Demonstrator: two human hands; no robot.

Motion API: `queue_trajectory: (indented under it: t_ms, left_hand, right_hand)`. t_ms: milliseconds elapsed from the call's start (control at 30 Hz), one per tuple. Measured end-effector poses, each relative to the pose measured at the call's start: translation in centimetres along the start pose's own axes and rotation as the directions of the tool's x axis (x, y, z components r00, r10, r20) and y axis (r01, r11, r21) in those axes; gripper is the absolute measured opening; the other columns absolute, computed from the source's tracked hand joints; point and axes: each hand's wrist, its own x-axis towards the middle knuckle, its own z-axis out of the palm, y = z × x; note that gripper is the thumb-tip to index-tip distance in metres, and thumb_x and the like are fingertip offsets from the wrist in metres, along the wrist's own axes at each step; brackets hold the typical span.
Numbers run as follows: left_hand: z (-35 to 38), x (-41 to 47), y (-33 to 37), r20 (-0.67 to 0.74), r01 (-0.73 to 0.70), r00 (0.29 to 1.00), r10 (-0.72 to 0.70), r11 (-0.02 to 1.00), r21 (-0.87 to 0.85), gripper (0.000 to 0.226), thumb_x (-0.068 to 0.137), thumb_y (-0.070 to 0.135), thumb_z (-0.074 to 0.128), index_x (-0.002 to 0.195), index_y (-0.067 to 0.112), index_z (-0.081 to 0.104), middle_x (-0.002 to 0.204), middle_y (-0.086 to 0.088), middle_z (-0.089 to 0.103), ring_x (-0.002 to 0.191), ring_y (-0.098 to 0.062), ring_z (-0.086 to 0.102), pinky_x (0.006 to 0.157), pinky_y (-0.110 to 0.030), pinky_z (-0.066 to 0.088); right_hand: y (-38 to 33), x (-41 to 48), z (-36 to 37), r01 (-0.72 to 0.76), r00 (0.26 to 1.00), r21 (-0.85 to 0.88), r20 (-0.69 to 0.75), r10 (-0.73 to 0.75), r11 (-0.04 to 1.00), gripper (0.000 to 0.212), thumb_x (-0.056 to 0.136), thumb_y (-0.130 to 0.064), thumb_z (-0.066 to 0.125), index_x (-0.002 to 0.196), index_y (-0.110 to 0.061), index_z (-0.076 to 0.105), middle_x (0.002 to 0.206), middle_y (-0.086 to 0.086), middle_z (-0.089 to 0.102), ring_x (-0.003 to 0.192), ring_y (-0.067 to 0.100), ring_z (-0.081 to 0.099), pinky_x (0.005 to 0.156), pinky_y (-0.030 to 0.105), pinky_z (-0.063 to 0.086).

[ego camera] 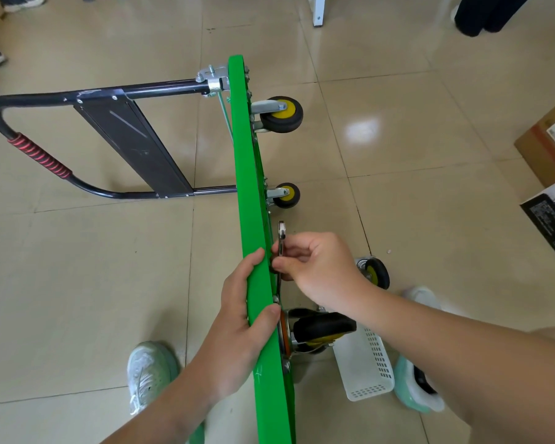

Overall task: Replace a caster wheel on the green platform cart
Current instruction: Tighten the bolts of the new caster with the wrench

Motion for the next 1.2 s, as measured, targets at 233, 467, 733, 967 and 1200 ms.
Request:
queue_trajectory:
  t_ms: [233,467,733,967,1200]
  left_hand:
    - [-0.2,0.0,-0.3,0.01,0.005,1.0,-0.005,1.0,0.026,0.074,0.08,0.055,0.059,0.143,0.071,0.024,0.154,0.008,0.042,0.139,-0.016,0.05,0.119,-0.047,0.04]
    - [0.0,-0.1,-0.1,0.013,0.0,1.0,-0.001,0.997,0.071,0.075,0.088,0.036,0.062,0.142,0.071,0.023,0.155,0.017,0.037,0.142,-0.001,0.042,0.123,-0.039,0.036]
    - [-0.2,0.1,-0.4,0.021,0.006,1.0,-0.007,0.999,0.031,0.075,0.079,0.054,0.059,0.143,0.07,0.023,0.154,0.008,0.041,0.139,-0.015,0.05,0.119,-0.046,0.041]
    - [0.0,0.1,-0.3,0.013,0.013,1.0,-0.013,1.0,0.028,0.075,0.079,0.054,0.06,0.144,0.069,0.024,0.154,0.009,0.041,0.138,-0.017,0.051,0.119,-0.048,0.041]
    - [-0.1,0.0,-0.1,0.011,0.017,1.0,-0.017,0.999,0.033,0.076,0.084,0.038,0.063,0.139,0.072,0.024,0.154,0.011,0.04,0.139,-0.009,0.048,0.12,-0.042,0.04]
  right_hand:
    - [-0.1,2.6,0.3,-0.126,0.992,-0.055,-0.012,0.125,0.991,0.026,0.089,-0.007,0.072,0.079,-0.03,0.073,0.075,-0.005,0.076,0.074,0.007,0.073,0.078,0.032,0.061]
    - [-0.2,3.6,0.7,-0.211,0.977,-0.096,-0.05,0.207,0.973,0.016,0.09,-0.009,0.071,0.077,-0.018,0.074,0.085,0.01,0.076,0.083,0.024,0.073,0.075,0.04,0.064]
    - [0.6,3.1,-0.1,-0.162,0.987,-0.039,0.006,0.163,0.986,0.011,0.091,-0.016,0.072,0.083,-0.024,0.072,0.087,0.009,0.077,0.085,0.027,0.075,0.082,0.049,0.062]
    - [0.6,3.4,-0.1,-0.151,0.988,-0.031,0.023,0.152,0.988,0.024,0.093,-0.014,0.069,0.117,-0.011,0.066,0.088,0.009,0.077,0.082,0.025,0.075,0.073,0.043,0.064]
    - [0.1,4.2,0.2,-0.229,0.973,-0.068,0.007,0.23,0.971,0.013,0.091,-0.008,0.07,0.084,-0.015,0.062,0.095,0.025,0.072,0.088,0.038,0.073,0.073,0.052,0.062]
